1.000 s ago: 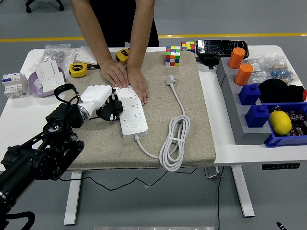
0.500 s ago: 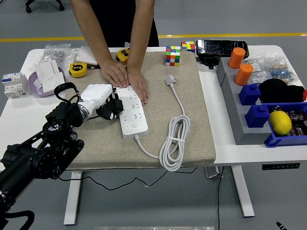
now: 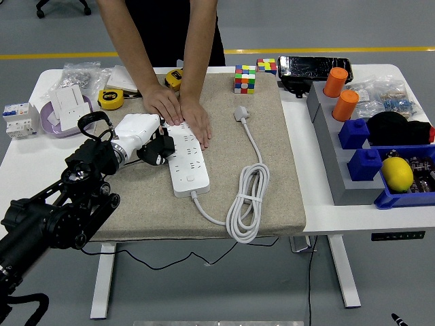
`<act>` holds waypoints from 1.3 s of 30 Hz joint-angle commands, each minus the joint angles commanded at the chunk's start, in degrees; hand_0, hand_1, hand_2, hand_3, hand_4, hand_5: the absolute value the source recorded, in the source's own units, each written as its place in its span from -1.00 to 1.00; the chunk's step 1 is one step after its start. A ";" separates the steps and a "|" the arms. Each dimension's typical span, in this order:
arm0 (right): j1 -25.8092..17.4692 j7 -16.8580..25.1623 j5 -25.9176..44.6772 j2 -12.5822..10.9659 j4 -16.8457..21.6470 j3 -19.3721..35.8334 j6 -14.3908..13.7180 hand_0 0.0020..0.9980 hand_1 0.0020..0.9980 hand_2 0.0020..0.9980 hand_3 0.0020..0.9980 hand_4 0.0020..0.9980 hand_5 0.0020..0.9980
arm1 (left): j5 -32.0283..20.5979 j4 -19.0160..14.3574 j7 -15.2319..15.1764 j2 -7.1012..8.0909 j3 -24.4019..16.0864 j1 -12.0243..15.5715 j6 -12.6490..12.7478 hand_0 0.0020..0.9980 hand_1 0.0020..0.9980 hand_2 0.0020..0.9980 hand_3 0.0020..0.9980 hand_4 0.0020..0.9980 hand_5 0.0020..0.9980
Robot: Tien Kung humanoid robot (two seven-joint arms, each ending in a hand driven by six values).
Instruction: Pick up the plug,place it near the board,insert it into the board,press the button
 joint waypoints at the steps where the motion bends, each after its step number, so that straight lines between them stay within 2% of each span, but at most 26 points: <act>1: -0.02 -0.01 -0.01 0.00 0.00 0.02 0.00 0.66 0.54 0.52 0.57 1.00 0.96 | 0.00 0.05 0.01 0.06 0.05 0.06 -0.09 0.22 -0.10 -0.38 -0.18 0.13 -1.00; 12: -0.08 0.02 0.01 -0.02 0.00 0.03 -0.03 0.66 0.54 0.52 0.57 1.00 0.95 | 0.00 0.23 0.01 0.62 0.81 0.23 -0.66 0.21 -0.09 -0.34 -0.19 0.12 -1.00; 39: -0.32 0.07 -0.30 -0.06 0.00 0.12 -0.04 0.66 0.54 0.52 0.57 1.00 0.95 | 0.00 0.40 -0.36 0.50 1.23 0.70 -0.91 0.21 -0.09 -0.35 -0.17 0.11 -1.00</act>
